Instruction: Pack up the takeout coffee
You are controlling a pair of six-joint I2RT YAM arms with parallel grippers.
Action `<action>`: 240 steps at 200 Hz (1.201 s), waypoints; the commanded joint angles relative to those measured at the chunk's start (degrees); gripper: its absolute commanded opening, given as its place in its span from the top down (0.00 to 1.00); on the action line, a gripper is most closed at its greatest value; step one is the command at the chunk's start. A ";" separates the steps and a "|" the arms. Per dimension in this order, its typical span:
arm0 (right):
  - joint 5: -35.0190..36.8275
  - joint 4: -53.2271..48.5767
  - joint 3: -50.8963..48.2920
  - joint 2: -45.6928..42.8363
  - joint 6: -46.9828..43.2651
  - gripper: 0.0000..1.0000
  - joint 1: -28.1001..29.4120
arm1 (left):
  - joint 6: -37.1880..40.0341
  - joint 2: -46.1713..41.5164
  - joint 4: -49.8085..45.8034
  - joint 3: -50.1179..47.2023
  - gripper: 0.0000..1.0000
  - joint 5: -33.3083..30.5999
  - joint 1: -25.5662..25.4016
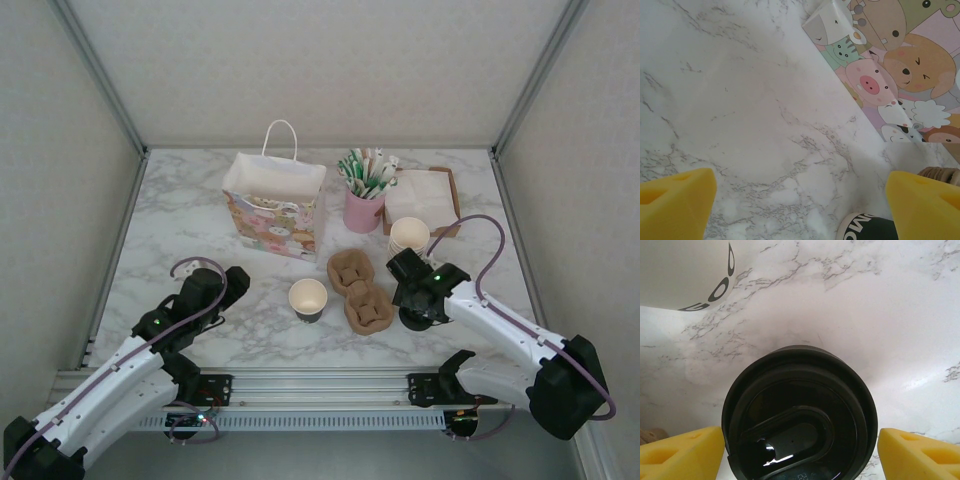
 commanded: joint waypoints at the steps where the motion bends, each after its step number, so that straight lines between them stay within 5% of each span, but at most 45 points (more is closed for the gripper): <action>1: -0.15 0.27 -1.14 0.95 0.86 0.18 -0.36 | -0.50 -0.58 -0.21 0.69 0.12 -1.20 -0.63; 169: 0.91 -1.48 0.87 -1.70 -1.95 0.23 -0.36 | -0.41 -0.39 0.38 0.62 0.12 -1.22 -0.86; 240: 0.74 -16.38 8.23 0.69 22.18 0.15 -0.30 | -0.23 0.09 0.76 0.95 0.12 -1.24 -1.00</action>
